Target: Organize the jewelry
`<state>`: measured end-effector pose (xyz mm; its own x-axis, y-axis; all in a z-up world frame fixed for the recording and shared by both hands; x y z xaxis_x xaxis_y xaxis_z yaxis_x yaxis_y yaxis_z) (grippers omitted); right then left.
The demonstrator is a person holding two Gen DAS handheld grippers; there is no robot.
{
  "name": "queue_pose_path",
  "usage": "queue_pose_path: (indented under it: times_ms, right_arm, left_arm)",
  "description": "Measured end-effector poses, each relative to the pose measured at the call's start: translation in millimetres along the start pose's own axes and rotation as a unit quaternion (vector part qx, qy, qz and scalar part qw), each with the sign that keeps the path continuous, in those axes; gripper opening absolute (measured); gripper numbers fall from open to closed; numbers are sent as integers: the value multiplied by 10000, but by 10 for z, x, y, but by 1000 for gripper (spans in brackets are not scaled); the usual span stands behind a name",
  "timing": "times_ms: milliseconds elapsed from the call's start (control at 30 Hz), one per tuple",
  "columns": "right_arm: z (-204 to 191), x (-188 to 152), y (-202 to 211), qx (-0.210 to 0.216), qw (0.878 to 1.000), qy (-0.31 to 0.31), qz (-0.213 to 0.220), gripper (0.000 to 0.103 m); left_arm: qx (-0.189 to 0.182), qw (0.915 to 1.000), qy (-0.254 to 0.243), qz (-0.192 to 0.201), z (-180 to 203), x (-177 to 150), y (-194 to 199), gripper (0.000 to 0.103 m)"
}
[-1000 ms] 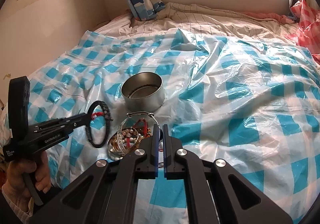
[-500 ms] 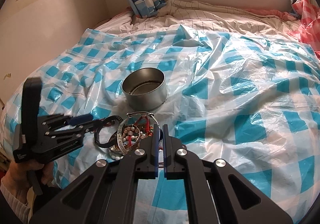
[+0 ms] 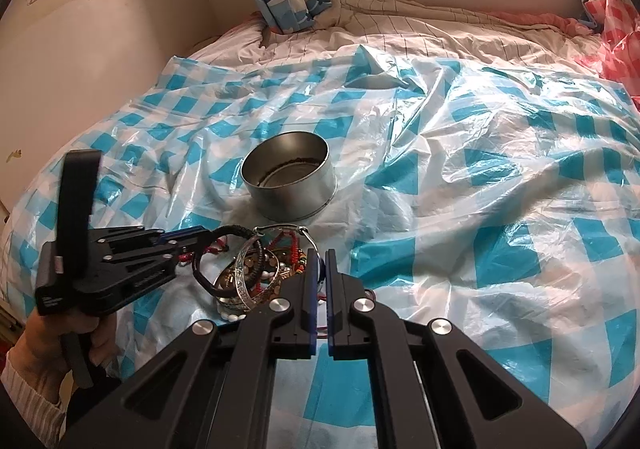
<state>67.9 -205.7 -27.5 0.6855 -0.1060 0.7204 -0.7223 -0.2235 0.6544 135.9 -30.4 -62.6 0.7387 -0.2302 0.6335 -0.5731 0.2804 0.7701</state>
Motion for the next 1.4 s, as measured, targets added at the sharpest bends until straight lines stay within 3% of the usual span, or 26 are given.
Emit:
queue_pose_path:
  times_ms: [400, 633, 700, 733, 767, 833, 933, 1033, 1067, 1400]
  right_arm:
    - [63, 121, 41, -25, 9997, -179, 189, 4]
    - [41, 130, 20, 12, 9997, -166, 174, 4]
    - [37, 117, 4, 20, 9997, -168, 148, 4]
    - [33, 112, -6, 24, 9998, -164, 136, 4]
    - [28, 106, -9, 26, 9998, -162, 131, 4]
    - [22, 98, -22, 28, 9998, -161, 118, 4]
    - [18, 88, -52, 31, 9998, -156, 90, 4]
    - [22, 79, -81, 34, 9998, -167, 68, 4]
    - [27, 77, -88, 33, 9998, -176, 64, 4]
    - [45, 154, -51, 31, 9995, -237, 189, 4]
  left_arm:
    - [-432, 9971, 499, 381, -89, 154, 290, 0]
    - [-296, 9993, 245, -28, -100, 93, -12, 1]
    - [-223, 9996, 131, -131, -74, 74, -128, 7]
    - [-140, 9998, 50, -162, -55, 73, -187, 18]
    - [-73, 9998, 5, -170, -46, 75, -224, 36]
    - [66, 9998, -117, -132, -8, 95, -298, 48]
    - [129, 9991, -300, -276, 56, 93, -440, 47]
    - [194, 9978, -469, -437, 101, 69, -545, 13]
    - [195, 9977, -474, -439, 104, 70, -539, 9]
    - [-120, 9998, 100, -96, 5, 166, -68, 7]
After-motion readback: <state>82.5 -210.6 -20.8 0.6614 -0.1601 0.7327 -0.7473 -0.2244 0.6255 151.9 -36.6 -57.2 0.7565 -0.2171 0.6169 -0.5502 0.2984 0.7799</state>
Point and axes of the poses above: each gripper's, at about its wrist camera, not at the fingertips, and y roughly against the way its jaws point, z to its right, x to its top, the point moved 4 cm from there along -y, roughly the way its jaws point, and after that the axes turned 3 degrees about z, right-handed, at the moved point
